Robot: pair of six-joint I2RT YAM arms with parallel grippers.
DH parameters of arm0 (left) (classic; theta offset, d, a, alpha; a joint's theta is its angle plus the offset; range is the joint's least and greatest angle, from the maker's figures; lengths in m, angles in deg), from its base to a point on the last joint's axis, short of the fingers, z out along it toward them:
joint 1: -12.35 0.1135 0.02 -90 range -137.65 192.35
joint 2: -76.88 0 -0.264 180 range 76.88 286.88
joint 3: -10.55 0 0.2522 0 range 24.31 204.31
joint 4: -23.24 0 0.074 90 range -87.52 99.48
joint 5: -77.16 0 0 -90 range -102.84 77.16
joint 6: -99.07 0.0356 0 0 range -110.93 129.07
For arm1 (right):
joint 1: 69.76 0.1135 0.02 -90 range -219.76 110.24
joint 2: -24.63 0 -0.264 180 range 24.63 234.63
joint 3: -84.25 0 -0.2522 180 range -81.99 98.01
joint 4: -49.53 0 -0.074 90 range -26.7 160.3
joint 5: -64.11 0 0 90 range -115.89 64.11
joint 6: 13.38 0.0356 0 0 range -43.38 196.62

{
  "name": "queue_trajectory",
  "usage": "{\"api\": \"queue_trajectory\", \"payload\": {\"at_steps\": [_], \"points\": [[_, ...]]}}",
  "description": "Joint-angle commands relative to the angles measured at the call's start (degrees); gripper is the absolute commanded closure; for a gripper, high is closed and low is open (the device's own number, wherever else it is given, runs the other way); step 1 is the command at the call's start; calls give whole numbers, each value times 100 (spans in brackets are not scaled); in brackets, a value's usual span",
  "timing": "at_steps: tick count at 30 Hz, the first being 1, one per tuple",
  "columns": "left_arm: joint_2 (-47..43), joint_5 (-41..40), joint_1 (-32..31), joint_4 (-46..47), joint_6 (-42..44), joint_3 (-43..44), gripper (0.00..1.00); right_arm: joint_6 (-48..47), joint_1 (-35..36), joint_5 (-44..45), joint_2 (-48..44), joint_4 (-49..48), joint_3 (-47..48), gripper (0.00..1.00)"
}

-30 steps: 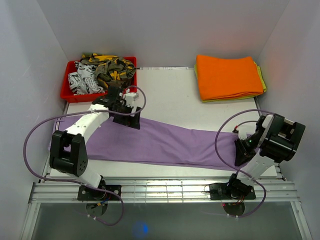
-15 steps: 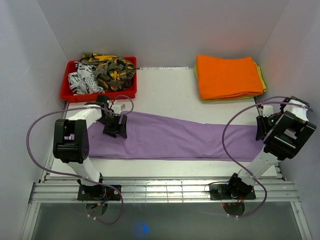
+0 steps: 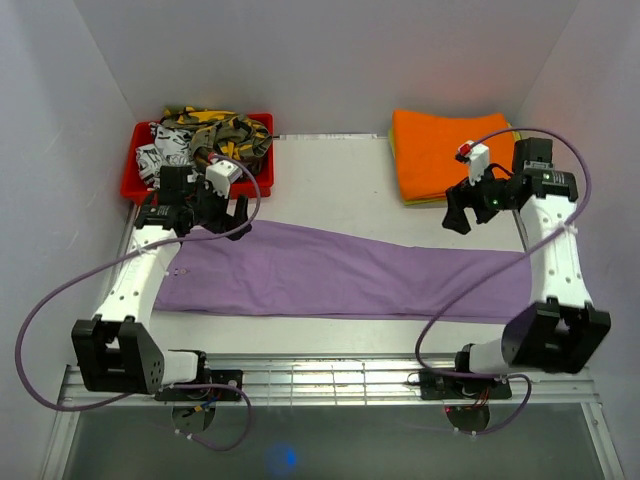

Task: Fold and stack the trousers
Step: Fold the trousers

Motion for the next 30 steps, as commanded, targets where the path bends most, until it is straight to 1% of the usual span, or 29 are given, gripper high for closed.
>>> {"api": "queue_trajectory", "payload": {"at_steps": [1,2,3,4,5,6,7,8,9,10,11,12,13,15,16,18,19,21,22,23,25,27,29,30], "points": [[-437,-546,-5,1001,261,-138,2,944,414,-396,-1020,-1662,-666,5],[-394,-712,-5,1098,191,-121,2,1365,476,-519,-1501,-3041,-1027,10],[-98,-818,-5,1073,164,-68,3,1804,485,-572,-1706,-3743,-1387,10],[140,-793,4,951,303,211,5,2244,494,-712,-1882,-4393,-2070,10],[412,-697,-5,776,409,396,8,2996,494,-1140,-2136,-5705,-2390,10],[981,-575,-5,461,532,572,17,3300,503,-1475,-2147,-6214,-2602,10],[1256,-295,-5,336,742,887,23,3503,555,-1800,-2052,-6576,-2708,10],[1502,-205,-5,265,744,1012,26,3418,956,-1803,-1633,-6623,-2457,10],[1722,-117,-5,290,718,1109,30,3174,1282,-1542,-1350,-5701,-2124,10],[2047,153,12,360,692,1153,30,2927,1598,-1218,-1026,-5153,-1755,10],[2146,269,12,474,622,1189,31,2742,2019,-884,-413,-4660,-1195,10],[2242,357,12,806,534,1180,31,2514,2145,-837,-155,-4133,-1032,10],[2400,411,12,931,429,1180,31,2564,2225,-811,31,-4145,-996,10],[2637,700,4,941,314,1355,31,2635,2357,-811,147,-4425,-1294,10],[2778,771,-14,915,357,1426,31,2496,2453,-758,190,-4392,-1303,10],[3103,684,-14,958,357,1558,31,2214,2752,-433,453,-4207,-1190,10],[3218,631,-14,985,357,1593,31,2274,2814,-371,559,-4215,-1163,10],[3499,570,-23,985,488,1663,34,2511,2911,-275,796,-4338,-1110,10],[3561,587,-31,976,576,1672,37,2677,2946,-257,858,-4417,-1040,10],[3605,596,-40,976,673,1664,44,2696,3025,-239,963,-4557,-987,10],[3614,578,-84,1055,997,1515,53,2714,3113,-187,1104,-4620,-760,10],[3536,578,-102,1099,1139,1418,62,2828,3236,-116,1385,-4567,-531,10],[3465,701,-111,1099,1297,1277,65,2846,3324,-134,1675,-4567,-284,10],[3430,710,-111,1116,1350,1233,69,2872,3350,-116,1780,-4567,-188,10]]}}
